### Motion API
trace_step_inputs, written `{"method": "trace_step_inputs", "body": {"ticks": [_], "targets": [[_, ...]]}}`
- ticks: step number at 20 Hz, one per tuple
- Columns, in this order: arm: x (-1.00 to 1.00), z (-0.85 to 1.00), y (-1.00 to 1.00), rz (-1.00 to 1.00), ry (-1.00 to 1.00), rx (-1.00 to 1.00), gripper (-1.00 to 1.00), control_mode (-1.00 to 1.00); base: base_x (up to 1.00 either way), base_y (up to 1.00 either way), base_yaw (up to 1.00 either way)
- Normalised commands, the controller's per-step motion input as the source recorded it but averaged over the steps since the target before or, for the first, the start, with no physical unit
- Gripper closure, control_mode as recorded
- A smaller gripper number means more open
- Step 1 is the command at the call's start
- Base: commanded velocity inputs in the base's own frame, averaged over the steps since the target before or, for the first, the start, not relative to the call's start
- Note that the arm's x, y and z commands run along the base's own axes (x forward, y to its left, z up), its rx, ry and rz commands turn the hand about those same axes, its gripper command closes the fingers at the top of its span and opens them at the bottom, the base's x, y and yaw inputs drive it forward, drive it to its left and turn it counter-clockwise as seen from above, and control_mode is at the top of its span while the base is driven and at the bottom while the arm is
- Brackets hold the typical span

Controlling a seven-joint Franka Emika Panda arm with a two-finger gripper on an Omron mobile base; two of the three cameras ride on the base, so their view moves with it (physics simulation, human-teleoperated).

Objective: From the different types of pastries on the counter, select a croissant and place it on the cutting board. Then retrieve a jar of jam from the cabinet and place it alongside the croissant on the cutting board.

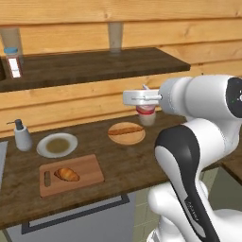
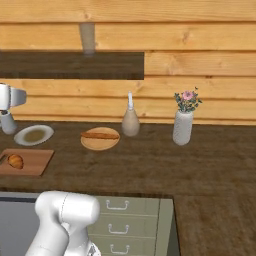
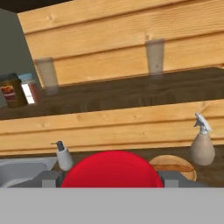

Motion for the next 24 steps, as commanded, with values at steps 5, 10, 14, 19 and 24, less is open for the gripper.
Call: {"method": "trace_step_inputs", "body": {"ticks": [5, 10, 14, 19, 24], "targets": [[0.04, -0.39, 0.00, 0.02, 0.00, -0.03, 1.00, -1.00, 0.00, 0.00, 0.00], [0.02, -0.84, -0.06, 0.29, -0.02, -0.02, 1.00, -1.00, 0.00, 0.00, 0.00], [0.08, -0.51, -0.06, 0.45, -0.12, -0.03, 1.00, -1.00, 0.00, 0.00, 0.00], [0.16, -0.63, 0.04, 0.41, -0.10, -0.13, 1.00, -1.00, 0.00, 0.00, 0.00], [0.35, -0.52, 0.16, 0.28, -0.07, -0.04, 1.00, -1.00, 0.00, 0.00, 0.00]]}}
